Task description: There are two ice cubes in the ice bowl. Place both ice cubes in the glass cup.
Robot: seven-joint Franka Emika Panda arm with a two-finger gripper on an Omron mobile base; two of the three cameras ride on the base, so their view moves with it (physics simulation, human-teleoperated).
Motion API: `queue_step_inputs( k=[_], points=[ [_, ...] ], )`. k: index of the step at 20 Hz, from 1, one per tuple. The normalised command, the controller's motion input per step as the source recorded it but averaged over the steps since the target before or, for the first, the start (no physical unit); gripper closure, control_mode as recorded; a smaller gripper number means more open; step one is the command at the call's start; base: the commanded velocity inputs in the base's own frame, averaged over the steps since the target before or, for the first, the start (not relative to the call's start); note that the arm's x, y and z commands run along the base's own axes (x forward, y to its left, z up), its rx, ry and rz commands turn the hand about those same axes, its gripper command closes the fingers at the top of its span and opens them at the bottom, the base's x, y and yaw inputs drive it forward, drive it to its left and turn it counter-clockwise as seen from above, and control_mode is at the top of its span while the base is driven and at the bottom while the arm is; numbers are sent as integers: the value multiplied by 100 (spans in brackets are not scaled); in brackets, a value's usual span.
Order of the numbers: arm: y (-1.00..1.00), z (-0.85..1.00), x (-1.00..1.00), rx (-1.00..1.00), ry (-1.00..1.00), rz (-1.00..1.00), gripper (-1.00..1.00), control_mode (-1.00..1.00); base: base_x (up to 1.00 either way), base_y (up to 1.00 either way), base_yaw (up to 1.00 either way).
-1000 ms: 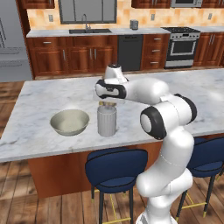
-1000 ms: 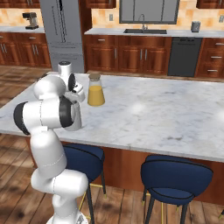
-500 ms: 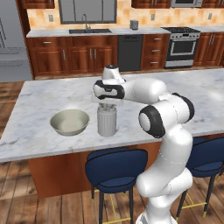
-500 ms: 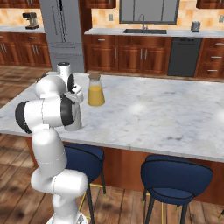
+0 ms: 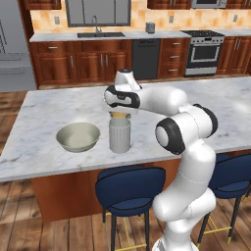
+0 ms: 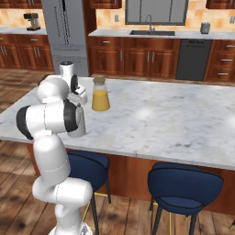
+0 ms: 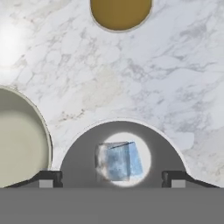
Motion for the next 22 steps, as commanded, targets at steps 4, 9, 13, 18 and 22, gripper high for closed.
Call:
queue_step_inputs(
  k=[4,9,13,18,22],
  points=[
    [-6,38,-40,1,0,0,-100,-100,0,0,0],
    [-85,6,-100,9,-1,0,-100,-100,0,0,0],
    [-100,0,-100,13,-4,0,-100,-100,0,0,0],
    [-76,6,-100,12,-11,-1,-100,-100,0,0,0],
    [2,0,-75,-2,-37,1,-100,-100,0,0,0]
  ],
)
